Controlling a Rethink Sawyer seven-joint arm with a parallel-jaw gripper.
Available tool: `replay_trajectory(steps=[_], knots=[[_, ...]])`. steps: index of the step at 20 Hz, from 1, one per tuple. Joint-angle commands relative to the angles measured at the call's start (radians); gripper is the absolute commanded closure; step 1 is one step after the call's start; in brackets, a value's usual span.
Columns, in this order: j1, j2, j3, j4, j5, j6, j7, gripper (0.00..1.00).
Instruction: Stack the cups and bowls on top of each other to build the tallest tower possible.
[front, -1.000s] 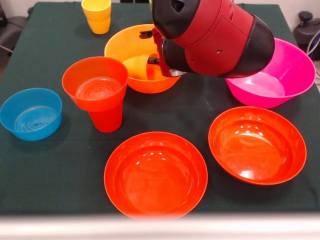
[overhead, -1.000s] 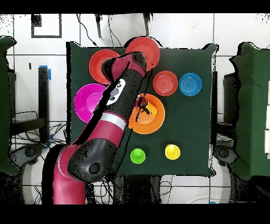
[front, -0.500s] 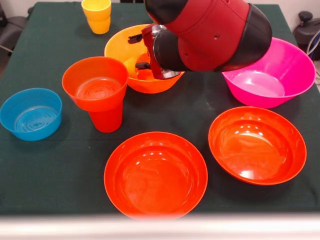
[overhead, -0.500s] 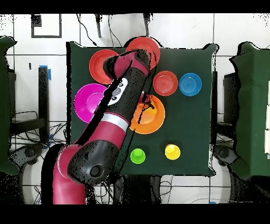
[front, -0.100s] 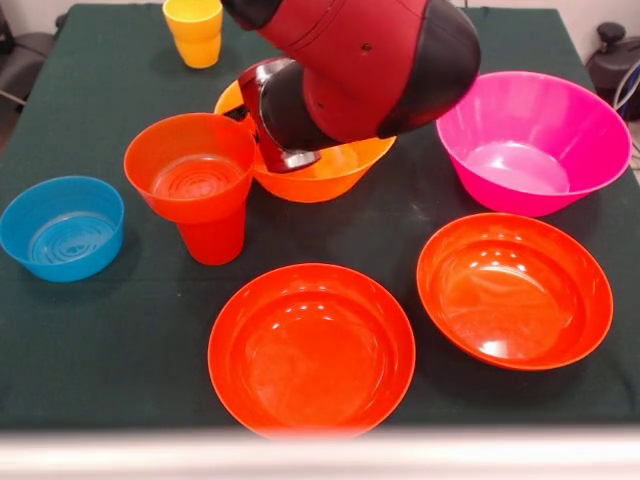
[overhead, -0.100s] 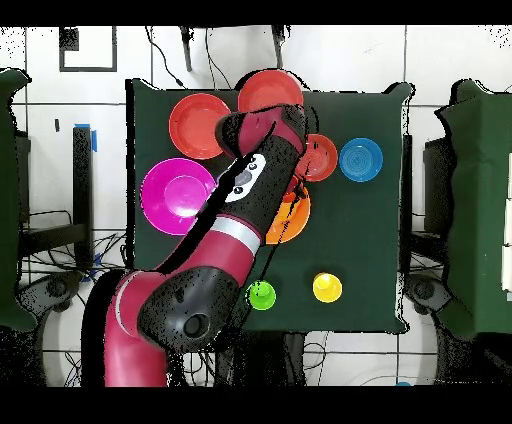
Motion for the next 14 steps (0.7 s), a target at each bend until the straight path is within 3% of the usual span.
replay_trajectory(steps=[1,10,13,14], knots=[[-0.008,0.026,0.104,0.056,-0.039,-0.019,0.002,1.00],[0.003,0.002,0.121,0.103,-0.026,-0.042,0.007,1.00],[0.019,-0.037,0.151,0.150,0.024,0.023,0.036,1.00],[0.032,-0.061,0.147,0.149,0.035,0.086,0.037,1.00]])
